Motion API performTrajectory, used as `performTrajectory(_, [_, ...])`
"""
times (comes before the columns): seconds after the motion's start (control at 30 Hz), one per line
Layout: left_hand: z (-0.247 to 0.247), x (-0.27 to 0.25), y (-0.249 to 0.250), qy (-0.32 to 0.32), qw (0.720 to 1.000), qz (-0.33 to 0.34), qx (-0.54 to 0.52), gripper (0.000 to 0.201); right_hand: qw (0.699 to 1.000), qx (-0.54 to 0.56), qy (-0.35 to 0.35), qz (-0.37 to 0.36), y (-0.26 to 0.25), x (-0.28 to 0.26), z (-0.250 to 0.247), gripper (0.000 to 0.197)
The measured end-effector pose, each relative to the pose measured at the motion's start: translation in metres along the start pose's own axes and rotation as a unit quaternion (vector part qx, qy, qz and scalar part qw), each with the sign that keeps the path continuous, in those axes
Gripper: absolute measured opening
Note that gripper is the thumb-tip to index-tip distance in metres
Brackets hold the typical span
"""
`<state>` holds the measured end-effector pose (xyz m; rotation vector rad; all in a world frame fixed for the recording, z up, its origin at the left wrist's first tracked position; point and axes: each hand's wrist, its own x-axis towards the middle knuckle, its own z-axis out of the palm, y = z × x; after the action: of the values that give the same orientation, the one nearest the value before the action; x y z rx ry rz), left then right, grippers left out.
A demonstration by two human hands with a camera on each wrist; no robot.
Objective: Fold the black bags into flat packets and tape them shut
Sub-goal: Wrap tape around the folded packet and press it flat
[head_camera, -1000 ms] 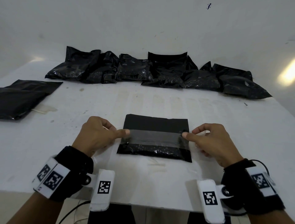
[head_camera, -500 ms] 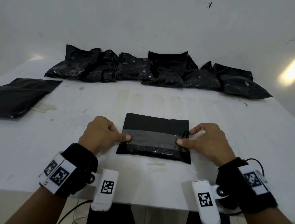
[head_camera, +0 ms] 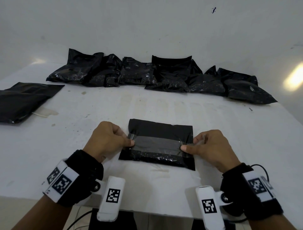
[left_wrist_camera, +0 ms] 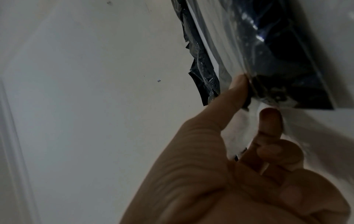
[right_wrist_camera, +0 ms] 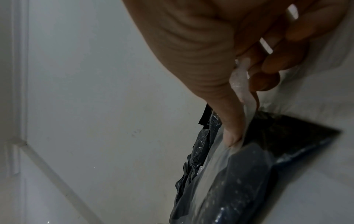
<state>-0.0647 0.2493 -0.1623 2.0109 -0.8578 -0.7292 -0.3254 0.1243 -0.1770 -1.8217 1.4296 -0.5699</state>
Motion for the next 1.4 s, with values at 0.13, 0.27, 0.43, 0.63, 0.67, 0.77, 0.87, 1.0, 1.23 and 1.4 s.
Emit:
performTrajectory(0.13, [-0.004,-0.001,0.002,0.019,1.000,-0.008,-0.010,0.027,1.000,0.010,0.001,-0.008,0.000,-0.001,0.001,0.043])
performTrajectory(0.27, [-0.001,-0.006,0.007,0.021,0.999,-0.026,-0.043,0.032,1.000,0.016,0.004,-0.023,-0.001,-0.004,0.002,0.040])
performTrajectory(0.43, [-0.004,-0.010,0.013,0.005,0.989,-0.056,-0.138,0.043,0.999,0.013,0.008,-0.032,0.001,-0.006,0.002,0.041])
performTrajectory(0.63, [-0.011,-0.018,0.019,-0.036,0.972,-0.052,-0.224,0.038,0.999,0.037,0.013,-0.033,0.004,-0.007,0.003,0.041])
performTrajectory(0.67, [-0.012,-0.019,0.020,-0.046,0.966,-0.053,-0.248,0.041,0.998,0.052,0.012,-0.031,0.004,-0.007,0.003,0.040])
performTrajectory(0.77, [-0.013,-0.020,0.022,-0.079,0.935,-0.068,-0.339,0.057,0.994,0.105,-0.003,-0.027,0.005,-0.007,0.000,0.040])
performTrajectory(0.87, [-0.010,-0.022,0.021,-0.103,0.907,-0.075,-0.402,0.065,0.984,0.173,-0.015,-0.028,0.006,-0.010,-0.004,0.039])
performTrajectory(1.0, [-0.006,-0.023,0.020,-0.133,0.880,-0.061,-0.452,0.055,0.961,0.270,-0.057,-0.008,0.002,-0.014,-0.012,0.028])
performTrajectory(1.23, [-0.016,-0.023,0.025,-0.196,0.852,-0.033,-0.485,0.067,0.878,0.441,-0.182,0.043,-0.009,-0.020,-0.016,0.028])
performTrajectory(1.4, [-0.024,-0.026,0.032,-0.232,0.832,0.003,-0.504,0.062,0.793,0.539,-0.274,0.077,-0.017,-0.014,-0.011,0.060])
